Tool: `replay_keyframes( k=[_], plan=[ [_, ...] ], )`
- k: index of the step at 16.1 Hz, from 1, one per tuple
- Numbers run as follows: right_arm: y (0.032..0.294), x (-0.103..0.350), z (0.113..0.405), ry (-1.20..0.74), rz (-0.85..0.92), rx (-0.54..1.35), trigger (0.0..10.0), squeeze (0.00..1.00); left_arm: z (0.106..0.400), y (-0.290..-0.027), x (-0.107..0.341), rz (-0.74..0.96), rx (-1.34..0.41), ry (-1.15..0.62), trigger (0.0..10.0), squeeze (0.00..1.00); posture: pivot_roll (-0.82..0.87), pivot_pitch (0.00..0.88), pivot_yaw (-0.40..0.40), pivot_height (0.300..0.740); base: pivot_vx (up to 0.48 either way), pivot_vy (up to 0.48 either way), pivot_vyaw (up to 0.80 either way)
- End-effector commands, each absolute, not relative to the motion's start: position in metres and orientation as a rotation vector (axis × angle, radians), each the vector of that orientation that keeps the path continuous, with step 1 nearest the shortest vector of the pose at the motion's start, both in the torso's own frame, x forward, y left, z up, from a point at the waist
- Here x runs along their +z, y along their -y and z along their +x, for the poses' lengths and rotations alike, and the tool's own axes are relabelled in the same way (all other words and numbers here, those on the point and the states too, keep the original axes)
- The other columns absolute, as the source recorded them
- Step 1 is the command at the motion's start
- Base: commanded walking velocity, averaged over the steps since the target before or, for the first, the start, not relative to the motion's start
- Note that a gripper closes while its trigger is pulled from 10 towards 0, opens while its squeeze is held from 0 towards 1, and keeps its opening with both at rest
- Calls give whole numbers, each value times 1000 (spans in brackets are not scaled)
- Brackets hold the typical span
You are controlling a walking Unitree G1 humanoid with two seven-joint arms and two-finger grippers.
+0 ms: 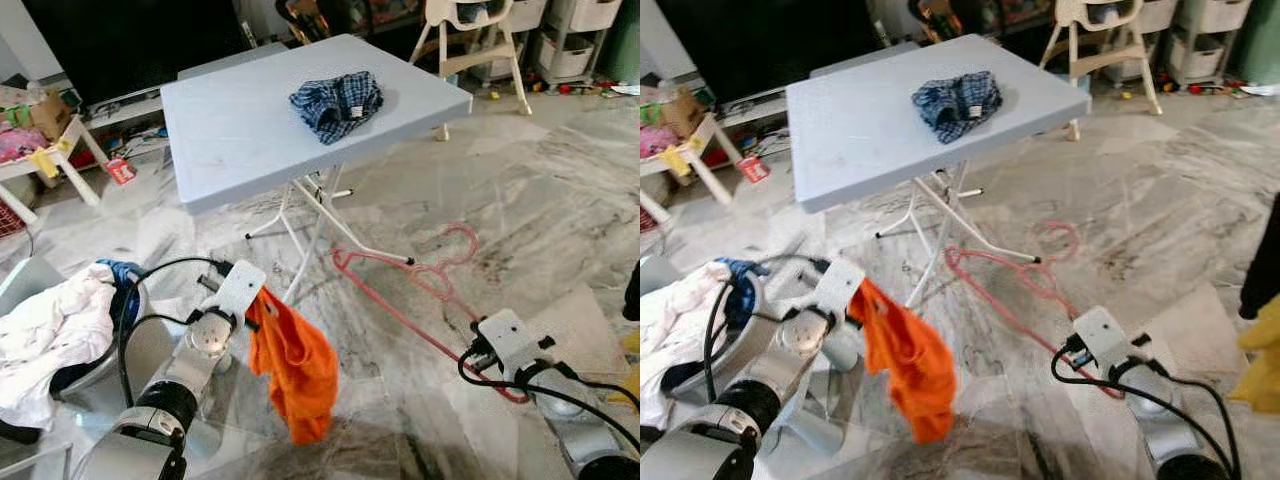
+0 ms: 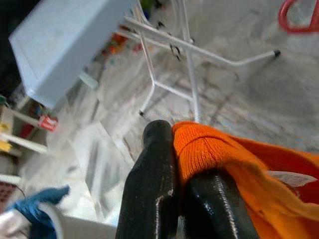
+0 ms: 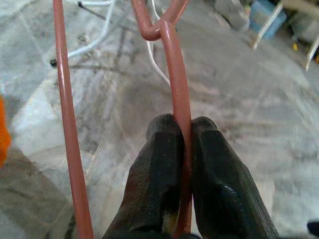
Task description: Hang hanger
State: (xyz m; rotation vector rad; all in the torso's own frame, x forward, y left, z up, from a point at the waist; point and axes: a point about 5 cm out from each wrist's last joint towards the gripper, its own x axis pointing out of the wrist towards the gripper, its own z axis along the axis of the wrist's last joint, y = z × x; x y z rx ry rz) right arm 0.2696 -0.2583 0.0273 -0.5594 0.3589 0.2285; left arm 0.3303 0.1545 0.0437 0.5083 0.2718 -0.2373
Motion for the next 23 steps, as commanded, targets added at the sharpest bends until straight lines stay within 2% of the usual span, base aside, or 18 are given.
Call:
replay_keyframes(
  k=[1,2,5,9,11,14,16,19,23],
  plan=[
    [251,23,271,-355,-515,209,10000,0,328,-162,40,488,-197,-297,10000,0,-109,0,194,740,0,0,0],
    [248,16,267,-382,-466,194,10000,0,326,-160,36,476,-201,-308,10000,0,-109,0,190,740,0,0,0],
    [233,14,264,-339,-504,290,10000,0,332,-146,46,468,-292,-251,10000,0,-106,0,183,740,0,0,0],
    [248,67,280,-146,-656,417,10000,0,358,-155,86,468,-231,-129,10000,0,-112,8,183,740,0,0,0],
    [257,85,286,-104,-762,404,10000,0,362,-158,92,460,-212,-117,10000,0,-125,11,178,740,0,0,0],
    [261,104,294,-80,-768,403,10000,0,360,-153,89,437,-214,-113,10000,0,-146,2,131,740,0,0,0],
    [260,102,293,-107,-815,456,10000,0,358,-143,87,399,-207,-95,10000,0,-148,0,63,740,0,0,0],
    [247,109,302,-100,-846,536,10000,0,355,-129,88,371,-216,-48,10000,0,-158,0,-19,740,0,0,0],
    [245,110,308,-96,-862,551,10000,0,357,-129,94,371,-201,-12,10000,0,-140,0,-1,740,0,0,0]
  ],
)
